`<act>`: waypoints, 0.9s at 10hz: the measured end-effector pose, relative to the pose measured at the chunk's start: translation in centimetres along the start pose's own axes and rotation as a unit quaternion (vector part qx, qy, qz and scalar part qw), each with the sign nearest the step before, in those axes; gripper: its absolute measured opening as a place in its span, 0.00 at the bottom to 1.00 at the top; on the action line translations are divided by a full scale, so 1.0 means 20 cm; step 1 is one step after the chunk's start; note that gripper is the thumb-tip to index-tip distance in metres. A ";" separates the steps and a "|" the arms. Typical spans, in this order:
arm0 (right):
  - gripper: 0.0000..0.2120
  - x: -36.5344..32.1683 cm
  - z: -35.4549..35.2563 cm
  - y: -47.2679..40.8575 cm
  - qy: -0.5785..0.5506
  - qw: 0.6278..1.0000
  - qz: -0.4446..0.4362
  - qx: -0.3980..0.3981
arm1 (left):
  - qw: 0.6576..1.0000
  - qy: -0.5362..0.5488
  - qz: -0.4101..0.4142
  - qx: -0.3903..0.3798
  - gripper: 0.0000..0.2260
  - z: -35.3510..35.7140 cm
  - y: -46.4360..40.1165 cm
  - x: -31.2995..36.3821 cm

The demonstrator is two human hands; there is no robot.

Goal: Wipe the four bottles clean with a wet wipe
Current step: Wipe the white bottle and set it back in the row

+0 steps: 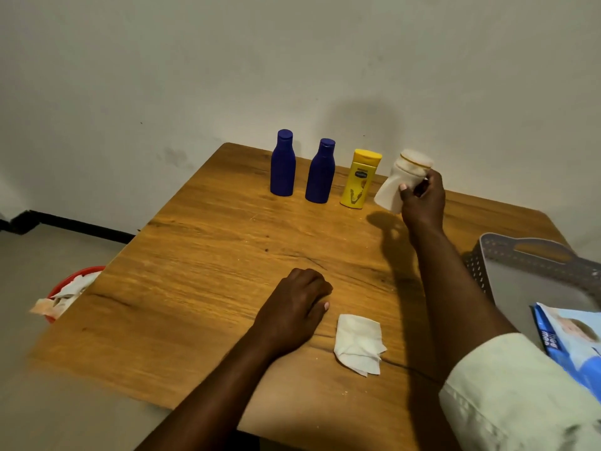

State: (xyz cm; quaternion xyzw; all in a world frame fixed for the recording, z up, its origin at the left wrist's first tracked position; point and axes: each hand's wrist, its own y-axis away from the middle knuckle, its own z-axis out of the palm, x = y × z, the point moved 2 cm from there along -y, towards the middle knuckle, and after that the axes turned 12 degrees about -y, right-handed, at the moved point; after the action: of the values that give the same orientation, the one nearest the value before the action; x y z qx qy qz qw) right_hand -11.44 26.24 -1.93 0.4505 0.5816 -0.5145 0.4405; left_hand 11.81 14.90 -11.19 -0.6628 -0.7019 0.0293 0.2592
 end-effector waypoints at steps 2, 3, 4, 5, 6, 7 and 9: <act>0.20 0.09 0.03 -0.12 0.051 0.997 0.045 -0.046 | 1.000 0.006 -0.006 -0.008 0.09 0.01 0.00 -0.01; 0.19 0.12 0.03 -0.16 0.067 0.994 0.060 -0.062 | 1.000 0.006 -0.010 -0.011 0.09 0.01 0.00 -0.01; 0.19 0.14 0.03 -0.18 0.070 0.992 0.075 -0.071 | 1.000 0.000 -0.014 -0.016 0.09 0.01 0.00 0.00; 0.19 0.15 0.04 -0.18 0.066 0.992 0.081 -0.074 | 1.000 -0.004 -0.016 -0.020 0.09 0.01 0.00 0.00; 0.19 0.17 0.05 -0.17 0.043 0.993 0.090 -0.071 | 1.000 -0.005 -0.018 -0.022 0.09 0.01 0.00 0.00; 0.19 0.17 0.05 -0.15 0.011 0.994 0.089 -0.067 | 1.000 -0.006 -0.018 -0.021 0.09 0.01 0.00 0.00; 0.22 0.17 0.05 -0.12 -0.025 0.992 0.095 -0.076 | 1.000 -0.005 -0.019 -0.023 0.09 0.00 0.00 0.00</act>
State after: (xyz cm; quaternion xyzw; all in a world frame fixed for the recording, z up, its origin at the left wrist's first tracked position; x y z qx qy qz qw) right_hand -14.50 25.31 -4.90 0.4561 0.5627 -0.4356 0.5344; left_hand 11.76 14.98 -11.23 -0.6552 -0.7161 0.0115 0.2403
